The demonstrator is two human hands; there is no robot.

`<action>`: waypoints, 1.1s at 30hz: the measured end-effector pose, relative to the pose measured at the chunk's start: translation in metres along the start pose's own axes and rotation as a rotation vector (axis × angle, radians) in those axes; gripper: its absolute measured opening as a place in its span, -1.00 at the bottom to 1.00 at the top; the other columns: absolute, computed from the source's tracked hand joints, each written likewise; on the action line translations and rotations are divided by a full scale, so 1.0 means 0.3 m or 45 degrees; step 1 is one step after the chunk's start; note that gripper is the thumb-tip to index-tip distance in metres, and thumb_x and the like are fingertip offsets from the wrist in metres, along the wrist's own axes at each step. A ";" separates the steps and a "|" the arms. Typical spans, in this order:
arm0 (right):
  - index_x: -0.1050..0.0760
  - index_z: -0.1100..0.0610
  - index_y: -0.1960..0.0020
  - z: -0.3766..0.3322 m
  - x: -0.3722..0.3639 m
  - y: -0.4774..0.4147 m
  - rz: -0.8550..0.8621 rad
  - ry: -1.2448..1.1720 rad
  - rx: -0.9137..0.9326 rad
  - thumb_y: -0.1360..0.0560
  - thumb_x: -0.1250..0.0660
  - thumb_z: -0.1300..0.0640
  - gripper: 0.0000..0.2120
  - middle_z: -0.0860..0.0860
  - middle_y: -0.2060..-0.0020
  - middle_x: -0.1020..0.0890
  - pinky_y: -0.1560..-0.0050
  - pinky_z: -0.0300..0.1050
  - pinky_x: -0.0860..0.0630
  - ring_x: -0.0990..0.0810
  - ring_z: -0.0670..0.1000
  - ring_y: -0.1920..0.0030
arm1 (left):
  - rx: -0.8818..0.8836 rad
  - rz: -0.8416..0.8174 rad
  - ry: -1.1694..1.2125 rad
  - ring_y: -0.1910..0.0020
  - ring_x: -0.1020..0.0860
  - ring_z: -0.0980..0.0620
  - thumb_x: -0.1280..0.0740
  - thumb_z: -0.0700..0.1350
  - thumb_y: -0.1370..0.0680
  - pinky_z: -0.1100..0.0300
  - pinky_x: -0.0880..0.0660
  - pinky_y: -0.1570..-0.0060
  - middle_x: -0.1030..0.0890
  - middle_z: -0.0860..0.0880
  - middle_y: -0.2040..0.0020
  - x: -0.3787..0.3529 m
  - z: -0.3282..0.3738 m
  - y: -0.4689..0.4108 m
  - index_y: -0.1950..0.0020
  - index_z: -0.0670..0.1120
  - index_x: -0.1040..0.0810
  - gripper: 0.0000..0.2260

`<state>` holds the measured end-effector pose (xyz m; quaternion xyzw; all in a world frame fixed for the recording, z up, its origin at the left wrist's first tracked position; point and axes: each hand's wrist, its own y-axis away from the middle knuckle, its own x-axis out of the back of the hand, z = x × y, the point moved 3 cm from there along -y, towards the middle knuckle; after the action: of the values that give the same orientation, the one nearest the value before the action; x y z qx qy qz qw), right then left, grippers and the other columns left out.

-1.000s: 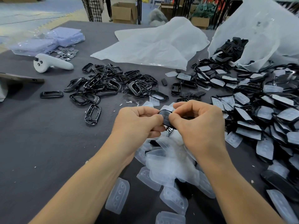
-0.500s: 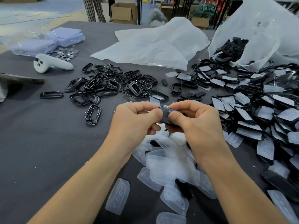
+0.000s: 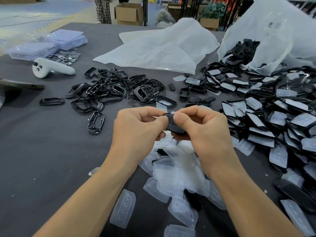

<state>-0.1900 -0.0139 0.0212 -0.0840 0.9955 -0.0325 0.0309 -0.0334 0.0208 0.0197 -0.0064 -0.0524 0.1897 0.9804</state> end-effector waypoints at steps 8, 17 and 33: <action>-0.70 0.06 0.19 0.001 -0.007 0.010 0.009 0.279 0.189 -0.50 -0.50 0.28 -0.84 -0.01 0.32 -0.73 0.30 0.12 -0.69 -0.73 0.10 0.32 | -0.086 0.000 -0.111 0.42 -0.65 0.05 -0.53 -0.10 -0.46 0.20 -0.51 0.32 -0.72 0.00 0.35 -0.005 -0.001 0.000 0.21 0.10 -0.74 -0.90; -0.70 0.11 0.02 0.015 -0.019 0.003 -0.082 0.076 0.057 -0.60 -0.25 0.43 -0.68 0.05 0.25 -0.74 0.29 -0.14 -0.67 -0.74 0.09 0.27 | -0.090 0.116 -0.205 0.42 -0.68 0.06 -0.53 -0.09 -0.51 0.16 -0.53 0.29 -0.71 0.08 0.35 0.009 -0.020 -0.015 0.18 0.22 -0.72 -0.81; -0.70 -0.09 -0.06 0.004 0.008 0.002 -0.076 0.346 0.093 -0.37 -0.62 0.23 -0.65 -0.14 0.07 -0.75 0.01 -0.07 -0.70 -0.73 -0.05 0.11 | -0.084 -0.116 0.097 -0.17 -0.63 0.26 -0.42 -0.15 -0.35 0.32 -0.50 -0.10 -0.71 0.20 -0.17 0.042 0.014 -0.024 0.01 0.16 -0.78 -0.70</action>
<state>-0.1924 -0.0138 0.0200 -0.1071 0.9857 -0.0805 -0.1023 -0.0195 0.0188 0.0255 -0.0434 -0.0214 0.1426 0.9886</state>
